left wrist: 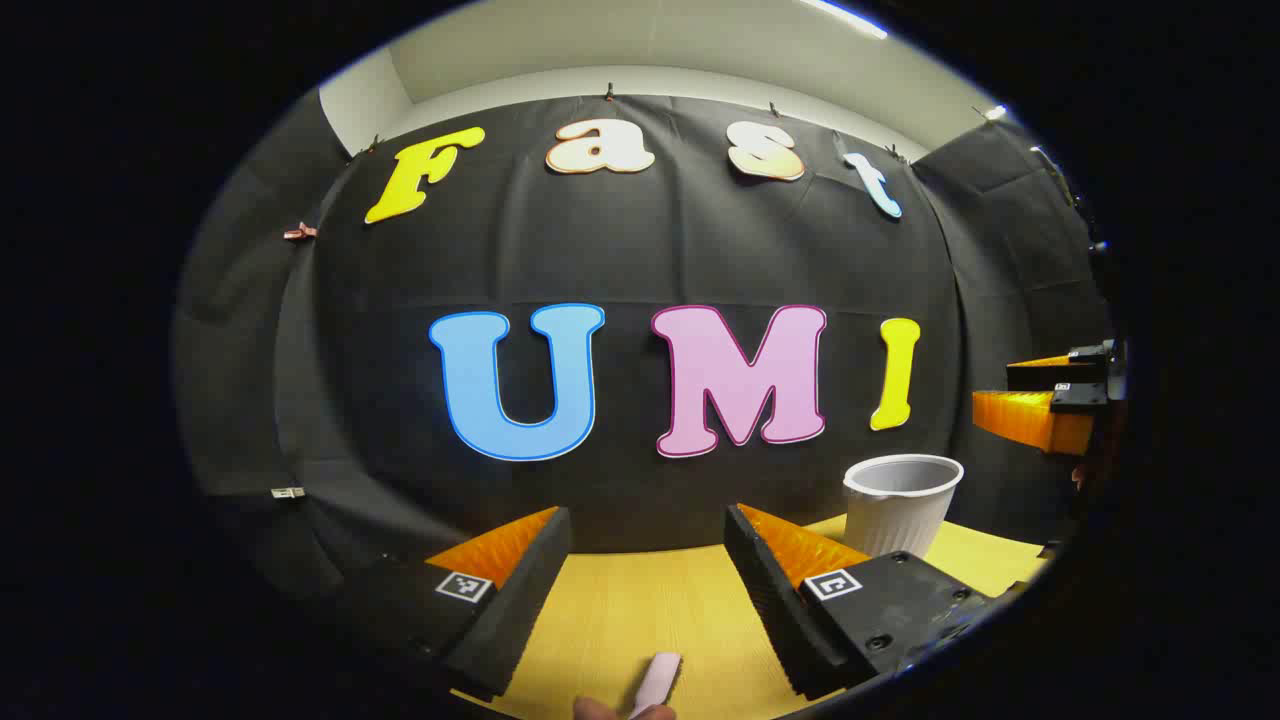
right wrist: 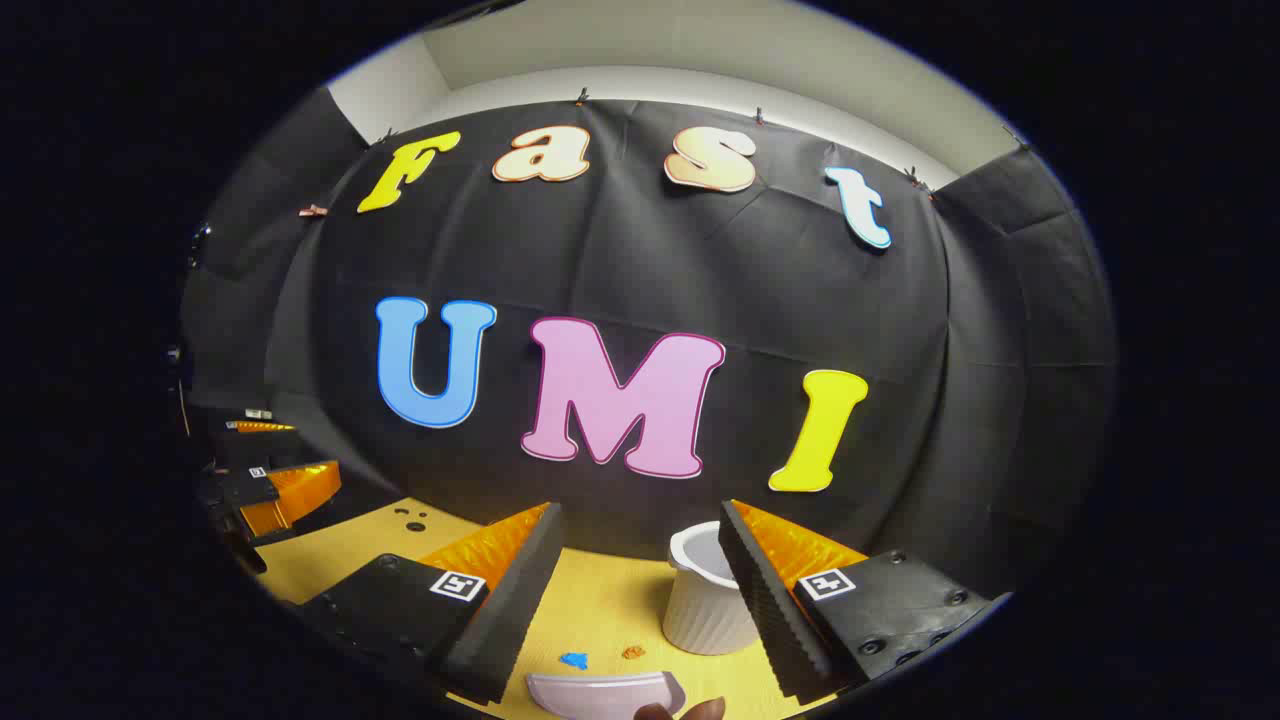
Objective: Pick up the small broom and dustpan from the desktop, sweep the trash into the dustpan with the broom, and then empty the trash into the garbage bin.
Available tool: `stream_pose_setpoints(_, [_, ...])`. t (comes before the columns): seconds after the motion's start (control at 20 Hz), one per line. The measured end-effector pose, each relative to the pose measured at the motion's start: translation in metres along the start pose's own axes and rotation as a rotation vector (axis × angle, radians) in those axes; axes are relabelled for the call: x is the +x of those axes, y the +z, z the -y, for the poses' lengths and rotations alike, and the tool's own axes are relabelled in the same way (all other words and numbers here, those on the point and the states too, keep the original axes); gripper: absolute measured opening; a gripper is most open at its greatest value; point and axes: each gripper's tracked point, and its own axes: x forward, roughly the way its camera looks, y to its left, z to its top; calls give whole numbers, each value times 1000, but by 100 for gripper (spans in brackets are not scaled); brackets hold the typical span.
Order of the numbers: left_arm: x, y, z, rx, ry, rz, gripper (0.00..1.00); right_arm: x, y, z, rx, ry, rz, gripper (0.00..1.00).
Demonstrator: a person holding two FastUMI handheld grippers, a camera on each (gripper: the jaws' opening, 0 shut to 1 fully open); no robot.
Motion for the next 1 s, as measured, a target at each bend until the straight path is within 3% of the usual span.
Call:
stream_pose_setpoints(0.05, [0,-2,0,5,-1,-4,98,-2,-2,0,1,6,-4,97])
stream_pose_setpoints(0.7, [-5,-35,25,4,-53,-84,97,-22,-44,-20,-6,96,-130,97])
stream_pose_setpoints(0.85, [-7,-45,24,7,-53,-103,97,-35,-81,-24,-4,142,-245,98])
stream_pose_setpoints(1.0, [-6,-52,19,13,-45,-120,98,-64,-144,-25,-10,223,-447,97])
